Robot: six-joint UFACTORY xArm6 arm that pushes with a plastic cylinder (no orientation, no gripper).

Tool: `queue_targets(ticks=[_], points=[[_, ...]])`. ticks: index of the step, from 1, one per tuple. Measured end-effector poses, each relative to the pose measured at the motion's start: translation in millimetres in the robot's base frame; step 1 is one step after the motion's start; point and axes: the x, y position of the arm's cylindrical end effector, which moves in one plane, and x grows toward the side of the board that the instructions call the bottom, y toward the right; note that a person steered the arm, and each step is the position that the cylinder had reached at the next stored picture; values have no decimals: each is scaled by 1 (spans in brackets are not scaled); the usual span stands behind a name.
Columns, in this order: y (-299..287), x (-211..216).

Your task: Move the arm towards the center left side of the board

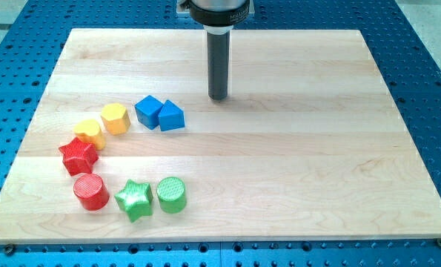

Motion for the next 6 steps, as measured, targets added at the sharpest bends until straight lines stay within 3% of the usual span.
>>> queue_targets(ticks=[6], points=[[-23,-6]])
